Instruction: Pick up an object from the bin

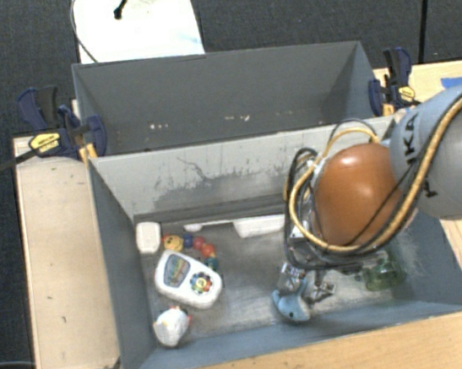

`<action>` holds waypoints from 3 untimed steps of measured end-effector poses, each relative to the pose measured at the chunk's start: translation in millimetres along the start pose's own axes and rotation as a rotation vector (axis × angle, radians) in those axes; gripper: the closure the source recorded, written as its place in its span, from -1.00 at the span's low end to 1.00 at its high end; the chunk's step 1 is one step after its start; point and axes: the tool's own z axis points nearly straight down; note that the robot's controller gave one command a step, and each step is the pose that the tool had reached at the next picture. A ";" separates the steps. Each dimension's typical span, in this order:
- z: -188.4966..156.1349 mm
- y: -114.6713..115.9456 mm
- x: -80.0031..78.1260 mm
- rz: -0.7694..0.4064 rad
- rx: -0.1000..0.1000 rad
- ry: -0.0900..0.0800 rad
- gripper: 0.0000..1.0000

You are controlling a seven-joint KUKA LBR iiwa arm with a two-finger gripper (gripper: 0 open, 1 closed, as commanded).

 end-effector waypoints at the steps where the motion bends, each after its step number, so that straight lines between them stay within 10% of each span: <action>1: -18.1 1.7 1.6 0.001 -0.006 0.006 1.00; 3: -52.1 0.5 0.4 0.003 -0.001 0.003 1.00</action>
Offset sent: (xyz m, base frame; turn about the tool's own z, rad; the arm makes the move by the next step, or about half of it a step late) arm -0.0001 -0.0001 0.0581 0.0000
